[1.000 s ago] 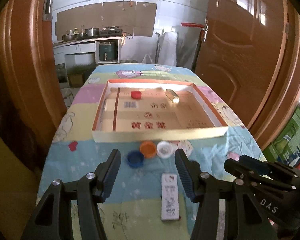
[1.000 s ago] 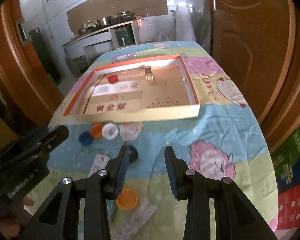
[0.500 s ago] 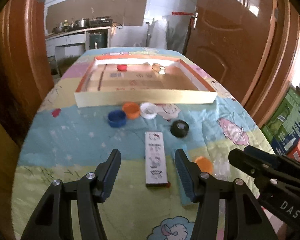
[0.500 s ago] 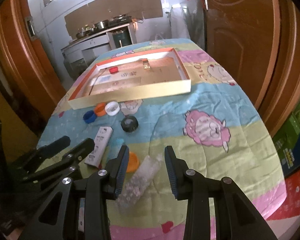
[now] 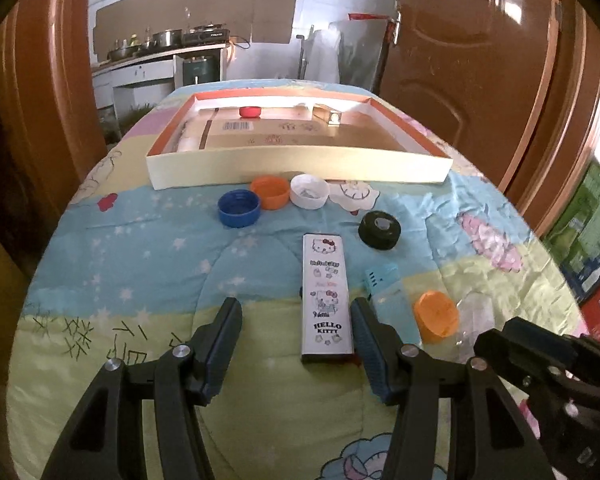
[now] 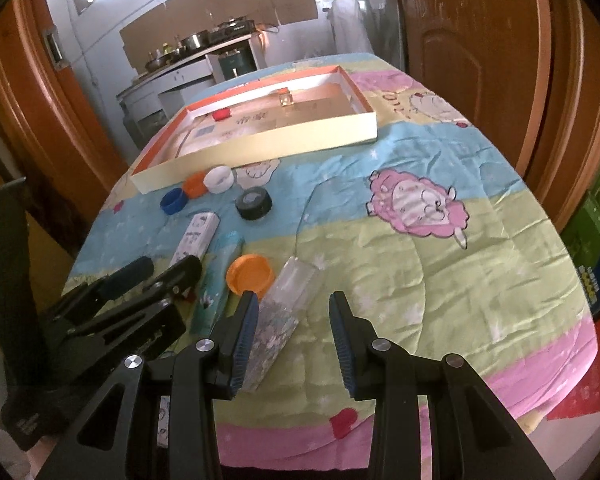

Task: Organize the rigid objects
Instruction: 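Grasp the white Hello Kitty box with the left gripper while the right grasps the clear patterned tube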

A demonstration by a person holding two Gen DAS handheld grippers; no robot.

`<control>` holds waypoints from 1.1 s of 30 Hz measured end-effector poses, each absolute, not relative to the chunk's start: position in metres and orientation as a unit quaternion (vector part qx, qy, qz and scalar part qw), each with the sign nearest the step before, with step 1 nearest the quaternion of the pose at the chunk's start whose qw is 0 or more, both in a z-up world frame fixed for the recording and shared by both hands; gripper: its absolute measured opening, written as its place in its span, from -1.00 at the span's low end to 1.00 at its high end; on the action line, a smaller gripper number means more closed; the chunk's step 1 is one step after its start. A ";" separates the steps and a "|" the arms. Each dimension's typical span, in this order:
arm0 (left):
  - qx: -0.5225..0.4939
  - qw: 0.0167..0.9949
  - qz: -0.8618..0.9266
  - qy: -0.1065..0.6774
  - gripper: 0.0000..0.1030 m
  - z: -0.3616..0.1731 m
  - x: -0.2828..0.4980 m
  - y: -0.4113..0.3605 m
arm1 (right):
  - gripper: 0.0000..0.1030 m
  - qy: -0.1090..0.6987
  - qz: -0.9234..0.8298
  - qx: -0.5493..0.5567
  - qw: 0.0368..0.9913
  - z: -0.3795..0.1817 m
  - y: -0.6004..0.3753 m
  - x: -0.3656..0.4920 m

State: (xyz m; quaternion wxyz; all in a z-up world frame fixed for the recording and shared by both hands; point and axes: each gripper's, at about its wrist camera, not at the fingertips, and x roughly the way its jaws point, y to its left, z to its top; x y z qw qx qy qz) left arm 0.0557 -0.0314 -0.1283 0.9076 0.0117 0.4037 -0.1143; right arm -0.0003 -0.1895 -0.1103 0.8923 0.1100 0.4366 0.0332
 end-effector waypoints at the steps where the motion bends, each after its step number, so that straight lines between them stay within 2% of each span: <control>1: 0.028 0.908 -0.109 0.403 0.09 -0.129 0.054 -0.035 | -0.26 0.436 0.035 0.111 0.892 -0.110 -0.189 -0.001; 5: 0.029 0.913 -0.107 0.393 -0.08 -0.130 0.049 -0.037 | -0.26 0.434 0.038 0.111 0.893 -0.112 -0.181 -0.006; 7: 0.028 0.914 -0.104 0.391 -0.42 -0.129 0.048 -0.035 | -0.26 0.436 0.037 0.107 0.893 -0.114 -0.177 -0.006; 14: 0.010 0.915 -0.116 0.387 -0.44 -0.128 0.047 -0.026 | -0.23 0.440 0.045 0.100 0.891 -0.121 -0.168 -0.006; 23: -0.002 0.918 -0.113 0.381 -0.45 -0.128 0.041 -0.022 | -0.51 0.430 0.055 0.085 0.897 -0.119 -0.167 -0.007; 33: -0.011 0.921 -0.102 0.376 -0.45 -0.125 0.036 -0.016 | -0.57 0.419 0.058 0.097 0.901 -0.113 -0.174 -0.011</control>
